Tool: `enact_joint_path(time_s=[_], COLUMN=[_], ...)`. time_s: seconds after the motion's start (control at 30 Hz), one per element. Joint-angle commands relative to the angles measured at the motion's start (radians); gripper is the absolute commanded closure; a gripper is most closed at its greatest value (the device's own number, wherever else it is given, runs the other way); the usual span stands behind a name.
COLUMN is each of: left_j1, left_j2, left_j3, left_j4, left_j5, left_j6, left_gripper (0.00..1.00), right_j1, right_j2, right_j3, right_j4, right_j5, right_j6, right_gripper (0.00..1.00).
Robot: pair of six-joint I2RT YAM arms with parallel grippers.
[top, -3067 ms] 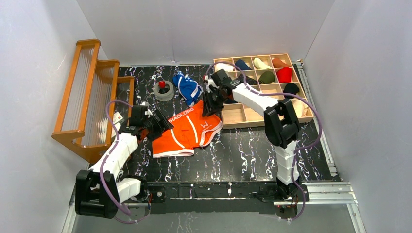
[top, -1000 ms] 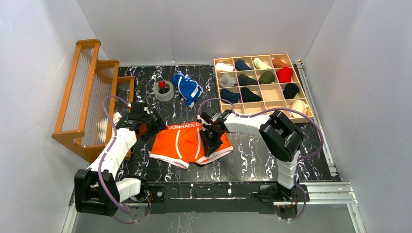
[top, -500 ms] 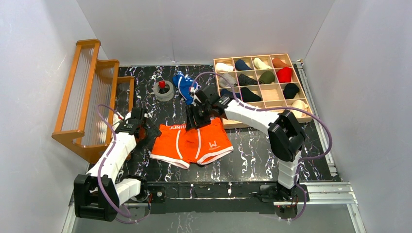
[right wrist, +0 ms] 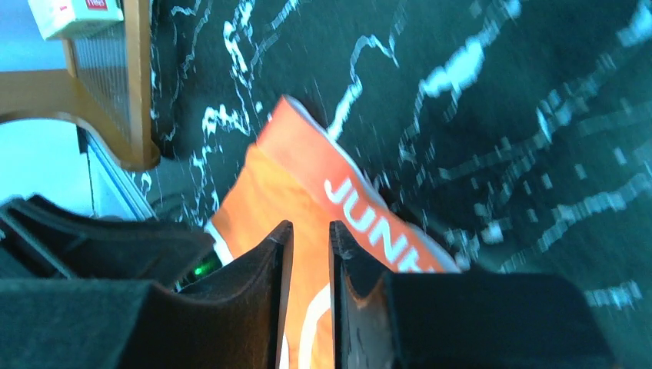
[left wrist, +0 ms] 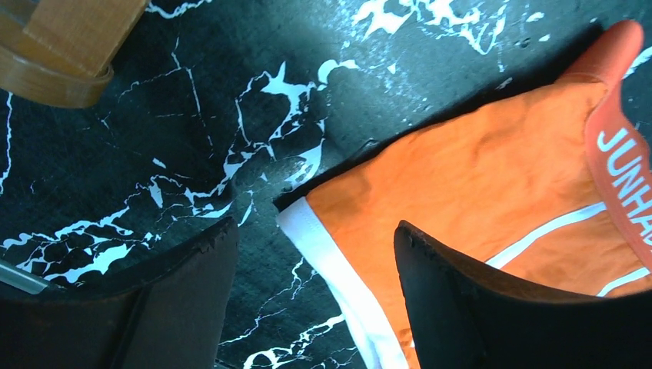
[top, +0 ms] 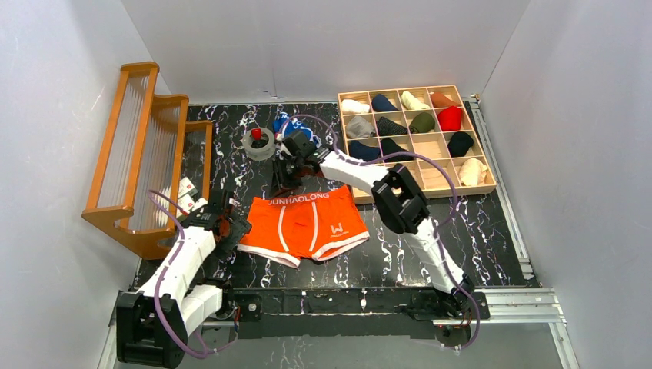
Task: Roll the underwear
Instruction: Fold the underwear at the center of the board.
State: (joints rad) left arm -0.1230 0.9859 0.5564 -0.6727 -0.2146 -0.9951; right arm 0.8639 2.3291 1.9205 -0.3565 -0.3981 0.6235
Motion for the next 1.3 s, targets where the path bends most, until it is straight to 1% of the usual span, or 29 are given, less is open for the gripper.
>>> enact_joint_path(time_s=[0.0,0.07,0.13,0.3,0.47,0.57,0.67,0.8,0.9,1.0,1.03,1.1,1.2,1.27], left_j1=[0.005,0.005,0.005,0.005,0.005,0.005,0.005,0.005,0.005,0.005,0.005,0.005,0.005,0.005], left_j2=[-0.018,-0.012,-0.002,0.004,0.009,0.014,0.025,0.036,0.051,0.059,0.056,0.045,0.013,-0.006], left_j3=[-0.025,-0.028,-0.027,-0.03,-0.037,-0.049,-0.062,-0.095,-0.122,-0.132,-0.134,-0.125,-0.097,-0.071], left_j4=[-0.016,-0.01,-0.01,-0.007,-0.005,0.009,0.021,0.049,0.076,0.088,0.09,0.091,0.098,0.099], left_j5=[-0.018,-0.02,-0.031,-0.046,-0.052,-0.042,-0.023,0.0,0.023,0.025,0.025,0.033,0.057,0.067], left_j6=[-0.048,-0.046,-0.043,-0.043,-0.04,-0.04,-0.037,-0.045,-0.051,-0.049,-0.045,-0.031,0.002,0.041], left_gripper=[0.29,0.3,0.3,0.31,0.34,0.36,0.4,0.45,0.5,0.59,0.65,0.71,0.72,0.7], right_j1=[0.035,0.049,0.06,0.07,0.086,0.086,0.085,0.085,0.089,0.101,0.105,0.104,0.102,0.101], right_j2=[0.099,0.145,0.173,0.208,0.241,0.262,0.279,0.32,0.323,0.309,0.306,0.298,0.27,0.226], right_j3=[0.217,0.284,0.314,0.345,0.343,0.347,0.358,0.417,0.424,0.424,0.43,0.456,0.493,0.469], right_j4=[-0.005,-0.019,-0.012,-0.007,-0.008,-0.018,-0.032,-0.054,-0.059,-0.06,-0.067,-0.095,-0.141,-0.136], right_j5=[-0.042,-0.041,-0.033,-0.02,-0.033,0.016,0.087,0.117,0.14,0.148,0.147,0.153,0.156,0.159], right_j6=[0.007,0.007,0.01,0.007,0.008,-0.001,-0.046,-0.09,-0.126,-0.188,-0.193,-0.192,-0.194,-0.198], right_gripper=[0.71,0.72,0.72,0.73,0.75,0.75,0.75,0.75,0.74,0.7,0.68,0.64,0.54,0.47])
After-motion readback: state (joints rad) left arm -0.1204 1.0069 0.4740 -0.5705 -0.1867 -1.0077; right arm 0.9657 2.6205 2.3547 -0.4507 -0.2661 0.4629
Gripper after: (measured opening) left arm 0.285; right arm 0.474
